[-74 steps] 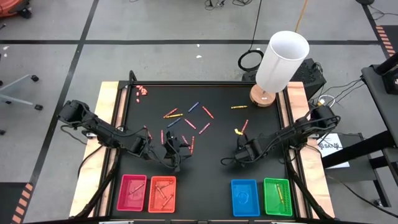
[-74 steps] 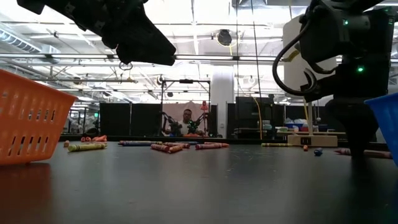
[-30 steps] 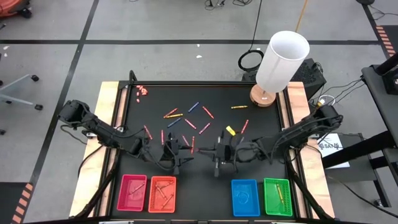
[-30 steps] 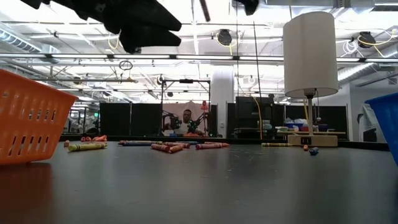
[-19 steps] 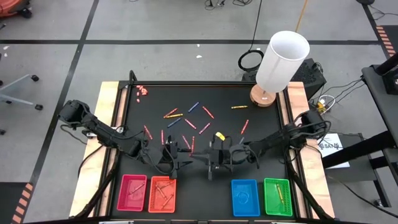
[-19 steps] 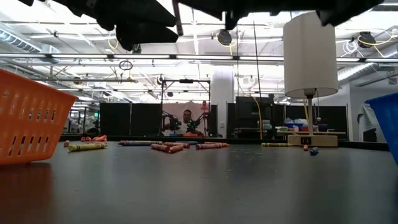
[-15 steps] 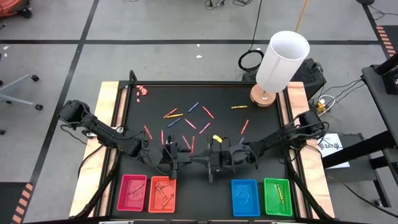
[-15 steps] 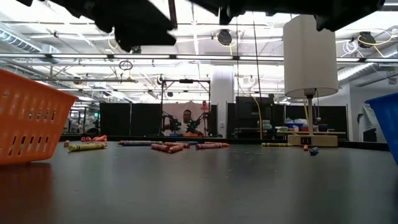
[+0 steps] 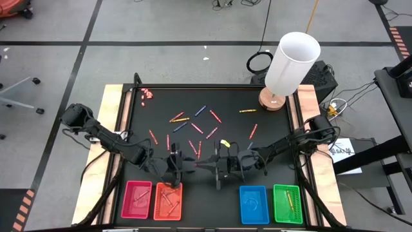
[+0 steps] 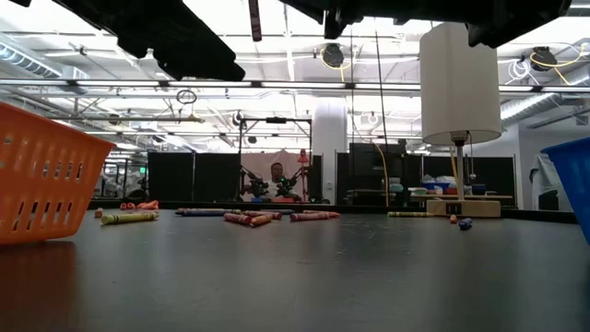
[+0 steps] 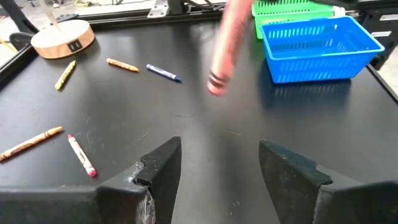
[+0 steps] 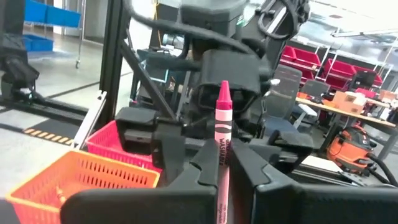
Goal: Sort crayons
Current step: Put the red crayon into the red bin
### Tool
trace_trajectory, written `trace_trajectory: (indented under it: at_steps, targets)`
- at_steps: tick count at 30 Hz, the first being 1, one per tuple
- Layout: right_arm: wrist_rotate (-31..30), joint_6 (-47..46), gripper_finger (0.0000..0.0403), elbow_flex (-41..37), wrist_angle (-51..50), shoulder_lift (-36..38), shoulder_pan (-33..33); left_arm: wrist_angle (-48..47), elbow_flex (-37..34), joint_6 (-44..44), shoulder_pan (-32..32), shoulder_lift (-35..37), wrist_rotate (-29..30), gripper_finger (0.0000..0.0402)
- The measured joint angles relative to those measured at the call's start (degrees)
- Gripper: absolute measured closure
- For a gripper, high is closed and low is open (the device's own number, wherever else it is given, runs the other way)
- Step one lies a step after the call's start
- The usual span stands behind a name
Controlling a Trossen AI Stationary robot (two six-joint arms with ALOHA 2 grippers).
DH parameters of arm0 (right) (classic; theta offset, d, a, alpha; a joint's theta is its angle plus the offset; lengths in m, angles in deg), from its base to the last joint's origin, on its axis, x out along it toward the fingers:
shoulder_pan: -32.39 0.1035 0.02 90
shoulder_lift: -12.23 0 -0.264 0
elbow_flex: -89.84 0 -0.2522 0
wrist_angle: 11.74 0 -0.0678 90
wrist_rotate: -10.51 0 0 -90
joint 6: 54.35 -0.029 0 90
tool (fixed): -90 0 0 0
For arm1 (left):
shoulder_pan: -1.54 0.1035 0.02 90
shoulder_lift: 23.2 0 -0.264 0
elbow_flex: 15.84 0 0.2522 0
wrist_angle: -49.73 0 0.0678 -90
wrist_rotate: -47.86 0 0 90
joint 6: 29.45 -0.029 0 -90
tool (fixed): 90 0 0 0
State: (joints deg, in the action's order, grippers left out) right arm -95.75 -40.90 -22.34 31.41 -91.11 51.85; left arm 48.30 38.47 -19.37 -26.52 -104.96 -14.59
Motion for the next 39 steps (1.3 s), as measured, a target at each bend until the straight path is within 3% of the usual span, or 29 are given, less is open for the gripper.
trace_trajectory:
  at_steps: [26, 32, 39]
  targets:
    - [0.0, 1.3, 0.0400, 0.0, -4.0, 0.0, 0.0, -4.3, 0.0, 0.0, -1.3, 0.0, 0.4, 0.0189]
    - [-0.1, 0.9, 0.0400, 0.0, -4.0, 0.0, -0.1, -2.8, 0.0, 0.0, -1.2, 0.0, 4.4, 0.0189]
    - [-0.1, 0.6, 0.0399, 0.0, -3.5, 0.0, -0.1, 5.0, 0.0, 0.1, -1.2, 0.0, 4.9, 0.0189]
